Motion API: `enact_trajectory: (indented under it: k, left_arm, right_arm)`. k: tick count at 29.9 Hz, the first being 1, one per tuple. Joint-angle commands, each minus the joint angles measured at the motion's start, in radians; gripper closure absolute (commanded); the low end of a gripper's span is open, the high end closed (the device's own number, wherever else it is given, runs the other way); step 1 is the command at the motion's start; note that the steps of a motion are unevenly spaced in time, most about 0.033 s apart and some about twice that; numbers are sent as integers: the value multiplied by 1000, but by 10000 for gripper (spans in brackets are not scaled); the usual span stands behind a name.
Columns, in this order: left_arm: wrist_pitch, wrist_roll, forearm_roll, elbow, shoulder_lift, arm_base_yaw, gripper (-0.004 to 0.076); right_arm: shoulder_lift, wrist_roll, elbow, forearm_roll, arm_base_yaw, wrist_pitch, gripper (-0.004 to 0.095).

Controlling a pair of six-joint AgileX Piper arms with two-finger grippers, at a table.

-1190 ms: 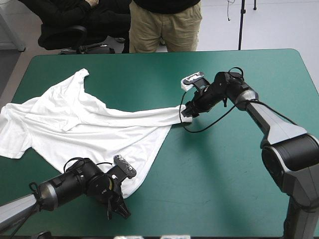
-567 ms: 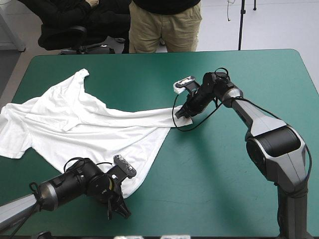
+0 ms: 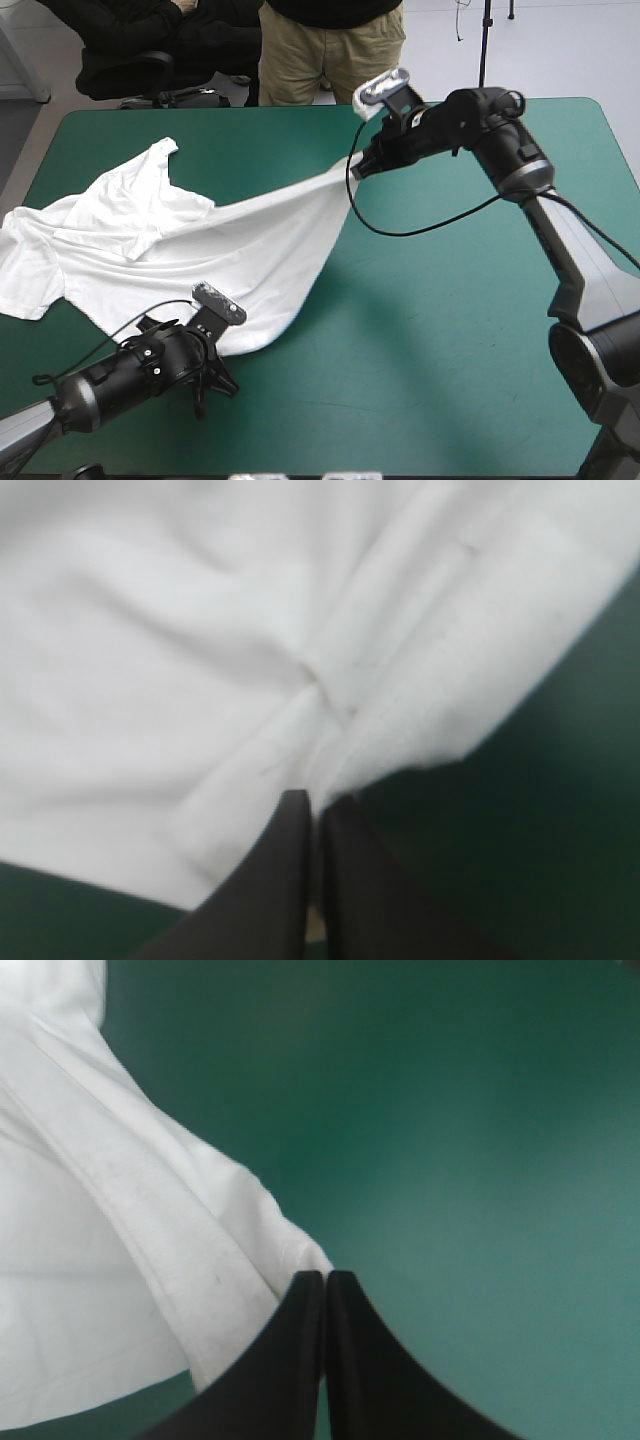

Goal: Fold the cloth

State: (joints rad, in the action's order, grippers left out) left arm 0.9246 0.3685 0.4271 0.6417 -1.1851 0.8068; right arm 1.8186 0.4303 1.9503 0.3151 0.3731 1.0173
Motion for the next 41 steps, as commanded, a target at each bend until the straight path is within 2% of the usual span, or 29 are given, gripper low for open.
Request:
enact_trajectory:
  k: [1, 6, 9, 13, 23, 30, 34, 38, 41]
  left_arm:
    - [86, 94, 299, 118, 100, 1, 741]
    - [84, 103, 598, 364, 199, 1, 741]
    - [45, 34, 699, 553, 206, 1, 741]
    - [-61, -94, 733, 827, 183, 1, 741]
    - [-358, -421, 636, 1460, -22, 1, 741]
    - [-492, -543, 487, 1735, -136, 1, 741]
    - [-482, -565, 436, 1759, -142, 1, 741]
    - [-329, -537, 460, 1757, -165, 1, 741]
    - [-206, -386, 581, 1755, -213, -16, 741]
  right_arm:
    - [-106, 18, 149, 91, -50, -70, 926]
    - [-130, 61, 351, 308, -140, -67, 925]
    - [-132, 95, 468, 443, -184, -40, 925]
    - [-135, 126, 633, 492, -191, -9, 926]
    - [-235, 151, 902, 406, -191, -34, 925]
    - [-349, 148, 913, 247, -191, -91, 925]
    - [-367, 114, 911, 165, -191, -88, 925]
    - [-347, 70, 882, 104, -191, -77, 925]
    - [-323, 38, 827, 71, -191, -66, 925]
